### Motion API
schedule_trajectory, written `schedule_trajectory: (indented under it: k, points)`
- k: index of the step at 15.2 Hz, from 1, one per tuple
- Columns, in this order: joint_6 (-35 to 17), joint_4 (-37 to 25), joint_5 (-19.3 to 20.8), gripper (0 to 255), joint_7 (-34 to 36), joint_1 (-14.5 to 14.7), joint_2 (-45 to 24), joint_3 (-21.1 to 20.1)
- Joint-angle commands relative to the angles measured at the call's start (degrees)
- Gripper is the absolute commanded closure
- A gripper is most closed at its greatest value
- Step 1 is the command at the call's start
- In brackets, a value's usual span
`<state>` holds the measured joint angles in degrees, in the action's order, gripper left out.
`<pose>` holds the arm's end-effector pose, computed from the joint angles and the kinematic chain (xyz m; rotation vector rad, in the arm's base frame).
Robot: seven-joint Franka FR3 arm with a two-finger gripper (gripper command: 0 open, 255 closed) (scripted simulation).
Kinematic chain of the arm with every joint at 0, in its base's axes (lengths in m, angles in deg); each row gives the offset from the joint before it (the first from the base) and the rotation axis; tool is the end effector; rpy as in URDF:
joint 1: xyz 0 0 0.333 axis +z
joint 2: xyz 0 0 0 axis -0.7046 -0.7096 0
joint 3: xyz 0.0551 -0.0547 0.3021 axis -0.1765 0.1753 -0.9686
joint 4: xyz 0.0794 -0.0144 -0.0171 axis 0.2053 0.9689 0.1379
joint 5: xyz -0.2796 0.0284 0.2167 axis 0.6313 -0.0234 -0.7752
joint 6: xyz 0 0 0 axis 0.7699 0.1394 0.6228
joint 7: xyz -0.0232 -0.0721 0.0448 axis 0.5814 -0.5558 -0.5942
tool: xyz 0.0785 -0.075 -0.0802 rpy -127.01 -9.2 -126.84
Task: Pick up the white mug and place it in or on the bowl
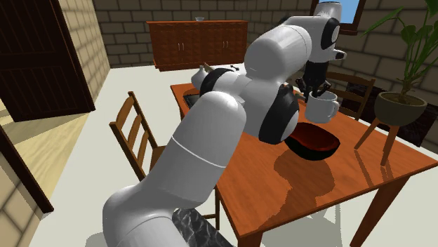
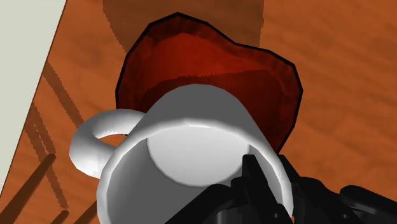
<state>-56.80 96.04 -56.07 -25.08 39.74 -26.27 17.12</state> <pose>0.6987 0.0336 0.5010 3.1278 0.1080 0.1258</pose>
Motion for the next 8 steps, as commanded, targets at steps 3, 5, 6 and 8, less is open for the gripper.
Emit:
schedule_trajectory:
  k: [3,5,6,8]
  points:
    - [-3.79,5.37,-0.30,255,-0.06,-1.20,1.57,-0.16]
    - [-5.94,8.40,-0.43,255,0.11,-1.67,2.41,-0.24]
    - [-6.95,9.77,-0.48,255,0.19,-1.88,2.75,-0.28]
    - [-8.87,12.26,-0.55,255,0.33,-2.24,3.29,-0.32]
